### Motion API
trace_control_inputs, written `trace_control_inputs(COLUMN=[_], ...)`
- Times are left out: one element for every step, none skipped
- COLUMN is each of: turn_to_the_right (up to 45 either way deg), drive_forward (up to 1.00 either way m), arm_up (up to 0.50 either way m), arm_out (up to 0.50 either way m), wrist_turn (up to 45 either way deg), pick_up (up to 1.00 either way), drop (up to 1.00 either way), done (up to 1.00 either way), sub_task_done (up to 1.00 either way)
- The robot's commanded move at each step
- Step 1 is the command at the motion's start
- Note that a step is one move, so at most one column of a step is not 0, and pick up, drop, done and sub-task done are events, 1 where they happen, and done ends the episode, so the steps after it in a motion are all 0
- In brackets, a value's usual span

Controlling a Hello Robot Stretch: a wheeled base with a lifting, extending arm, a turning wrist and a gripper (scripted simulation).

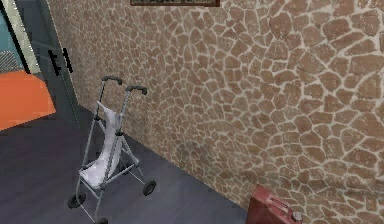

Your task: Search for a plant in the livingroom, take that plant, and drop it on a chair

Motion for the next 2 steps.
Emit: trace_control_inputs(turn_to_the_right=[0.0,0.0], drive_forward=[0.0,0.0], arm_up=[0.0,0.0], arm_out=[0.0,0.0], wrist_turn=[45.0,45.0], pick_up=[0.0,0.0], drop=[0.0,0.0], done=[0.0,0.0], sub_task_done=[0.0,0.0])
